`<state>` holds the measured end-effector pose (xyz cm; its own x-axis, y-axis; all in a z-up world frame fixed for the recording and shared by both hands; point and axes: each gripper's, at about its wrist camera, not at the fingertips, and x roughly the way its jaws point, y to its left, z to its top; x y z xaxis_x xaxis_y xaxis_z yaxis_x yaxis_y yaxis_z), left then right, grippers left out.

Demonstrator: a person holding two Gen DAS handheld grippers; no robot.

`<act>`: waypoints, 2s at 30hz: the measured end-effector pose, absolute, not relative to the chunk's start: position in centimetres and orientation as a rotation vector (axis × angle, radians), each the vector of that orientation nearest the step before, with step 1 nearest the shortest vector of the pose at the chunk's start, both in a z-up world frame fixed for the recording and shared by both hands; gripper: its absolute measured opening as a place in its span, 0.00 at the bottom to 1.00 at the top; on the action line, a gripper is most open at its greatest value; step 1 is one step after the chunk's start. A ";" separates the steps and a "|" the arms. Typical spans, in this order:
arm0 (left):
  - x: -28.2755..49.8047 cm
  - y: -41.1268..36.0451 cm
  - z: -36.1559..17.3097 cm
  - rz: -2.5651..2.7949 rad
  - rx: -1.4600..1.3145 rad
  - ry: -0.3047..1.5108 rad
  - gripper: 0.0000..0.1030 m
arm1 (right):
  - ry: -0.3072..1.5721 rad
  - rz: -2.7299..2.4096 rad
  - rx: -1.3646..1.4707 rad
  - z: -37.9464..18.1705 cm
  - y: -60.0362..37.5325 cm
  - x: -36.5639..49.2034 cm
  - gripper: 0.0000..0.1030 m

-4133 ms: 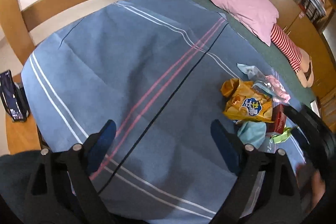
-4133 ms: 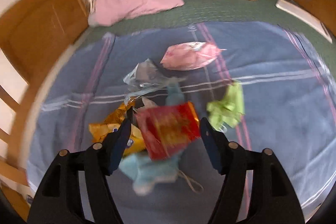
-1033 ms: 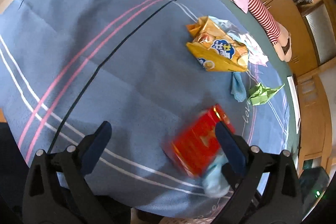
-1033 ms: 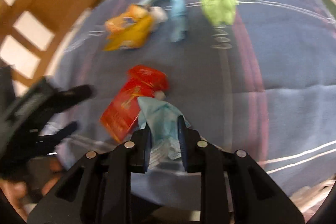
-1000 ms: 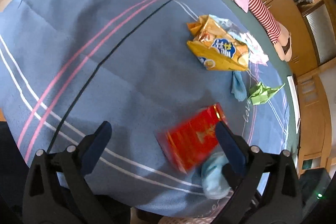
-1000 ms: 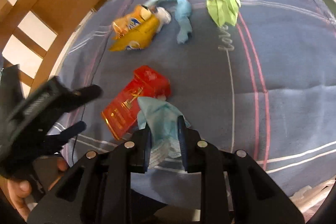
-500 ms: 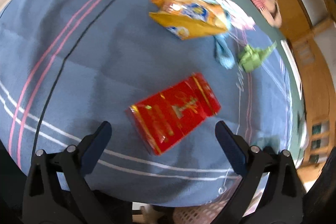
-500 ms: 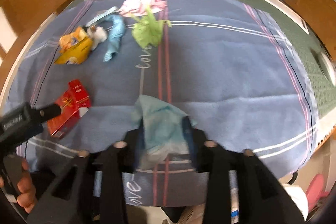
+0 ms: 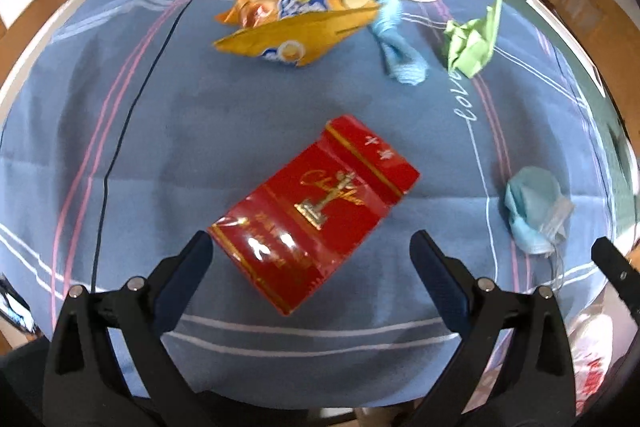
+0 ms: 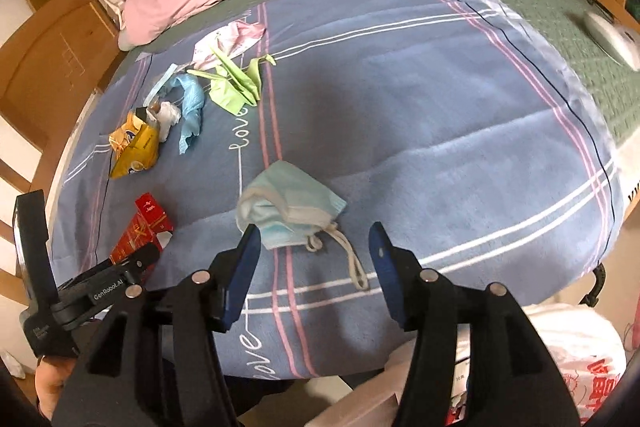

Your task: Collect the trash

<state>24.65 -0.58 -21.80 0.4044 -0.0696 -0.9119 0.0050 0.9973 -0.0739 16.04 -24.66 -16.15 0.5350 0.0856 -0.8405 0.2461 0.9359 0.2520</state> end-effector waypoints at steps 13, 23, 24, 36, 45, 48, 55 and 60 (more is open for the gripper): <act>24.8 0.4 -22.2 -0.156 -0.198 1.243 0.67 | 1.008 -0.109 0.381 -16.2 -25.3 15.7 0.54; 26.1 -1.9 -22.8 -0.092 -0.046 1.225 0.93 | 1.049 -0.134 0.311 -18.1 -24.3 18.3 0.54; 26.0 -2.4 -22.9 -0.093 -0.016 1.218 0.90 | 1.052 -0.134 0.301 -18.3 -24.1 18.7 0.54; 24.7 1.3 -22.6 0.001 -0.140 1.205 0.67 | 1.009 -0.079 0.186 -18.6 -20.2 21.7 0.75; 23.8 2.8 -22.7 0.014 -0.200 1.212 0.67 | 1.067 -0.093 0.099 -20.4 -17.9 23.0 0.77; 24.5 2.3 -23.0 0.014 -0.197 1.217 0.67 | 1.080 -0.095 0.099 -21.1 -17.8 23.0 0.76; 24.8 2.1 -22.9 0.012 -0.194 1.209 0.67 | 1.050 -0.020 0.088 -20.6 -16.8 22.0 0.21; 24.4 2.0 -21.8 0.014 -0.174 1.160 0.67 | 0.996 0.017 0.110 -18.6 -16.9 20.7 0.17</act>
<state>24.41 1.99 -21.78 0.4007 -0.0787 -0.9128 -0.1009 0.9864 -0.1294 20.66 -16.89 -18.60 0.5444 0.0645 -0.8363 0.0361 0.9943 0.1002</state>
